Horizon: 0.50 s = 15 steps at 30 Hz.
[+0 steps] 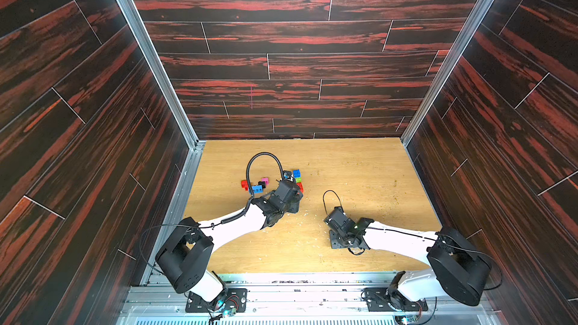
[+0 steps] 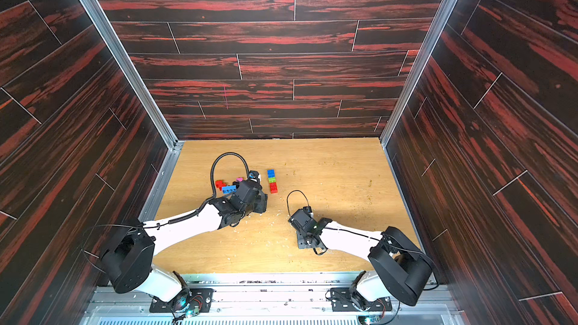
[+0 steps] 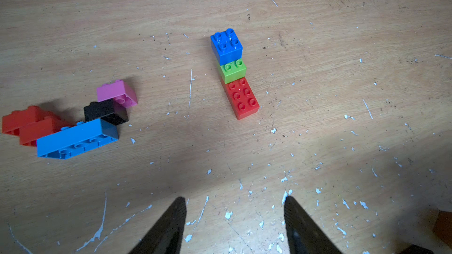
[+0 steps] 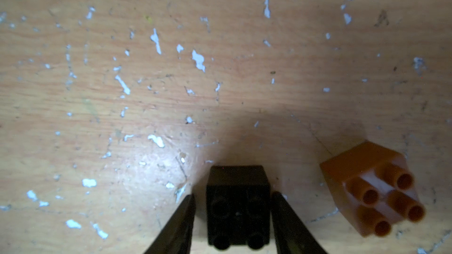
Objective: Assemble the letter v with lego
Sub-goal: Pick up the lego brick from the center of the board.
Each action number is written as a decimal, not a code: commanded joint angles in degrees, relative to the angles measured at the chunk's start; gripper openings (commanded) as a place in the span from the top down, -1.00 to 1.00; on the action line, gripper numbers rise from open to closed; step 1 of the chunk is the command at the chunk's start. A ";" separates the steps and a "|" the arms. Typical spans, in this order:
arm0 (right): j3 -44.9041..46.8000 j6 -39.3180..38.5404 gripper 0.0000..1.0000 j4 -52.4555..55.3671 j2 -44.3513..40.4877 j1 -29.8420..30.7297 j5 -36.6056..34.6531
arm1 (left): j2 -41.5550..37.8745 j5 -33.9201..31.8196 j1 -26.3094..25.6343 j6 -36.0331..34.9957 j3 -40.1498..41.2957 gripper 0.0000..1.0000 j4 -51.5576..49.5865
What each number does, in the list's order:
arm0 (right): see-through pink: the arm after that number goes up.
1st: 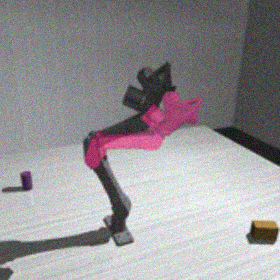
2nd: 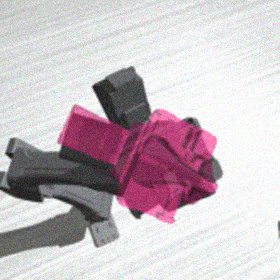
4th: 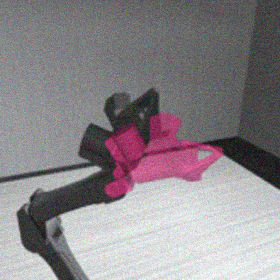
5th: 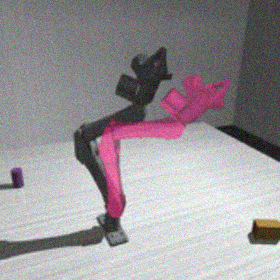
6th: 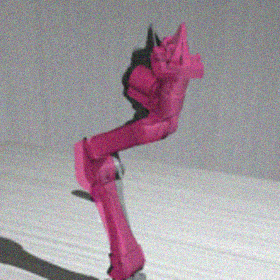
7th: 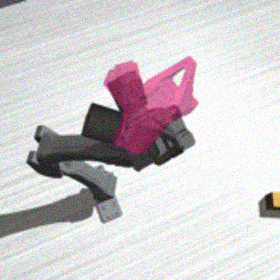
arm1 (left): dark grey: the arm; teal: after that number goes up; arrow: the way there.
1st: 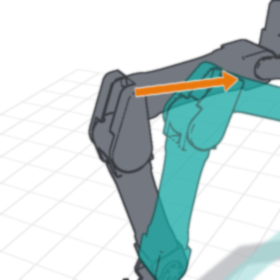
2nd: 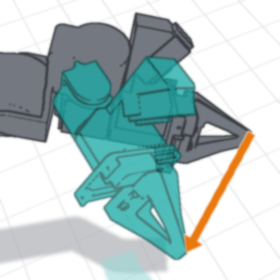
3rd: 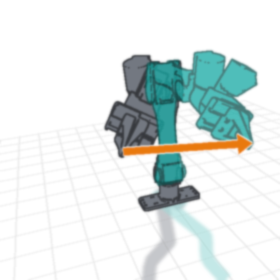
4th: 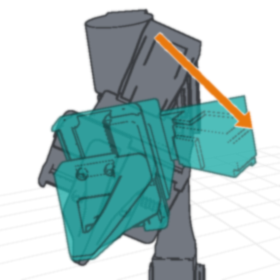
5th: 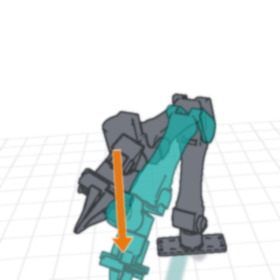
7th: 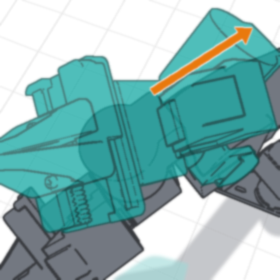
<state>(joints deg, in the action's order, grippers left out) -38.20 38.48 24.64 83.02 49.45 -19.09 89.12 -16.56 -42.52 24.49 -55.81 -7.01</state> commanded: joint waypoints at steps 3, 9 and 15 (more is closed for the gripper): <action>-0.04 -0.61 0.00 0.69 2.32 0.47 1.07 | -0.90 -0.49 -0.29 0.58 0.51 -0.32 -0.33; 0.49 -0.17 0.06 1.24 1.46 0.47 1.14 | -0.97 -0.41 -0.32 0.63 0.71 -0.32 -0.42; 0.58 -0.24 0.12 2.18 0.75 0.56 1.25 | -0.78 -0.31 -0.36 1.13 1.05 -0.32 -0.38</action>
<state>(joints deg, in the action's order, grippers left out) -38.63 38.30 24.14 83.57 49.52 -19.03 89.12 -16.53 -42.68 24.91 -55.40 -7.01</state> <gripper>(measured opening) 0.441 0.661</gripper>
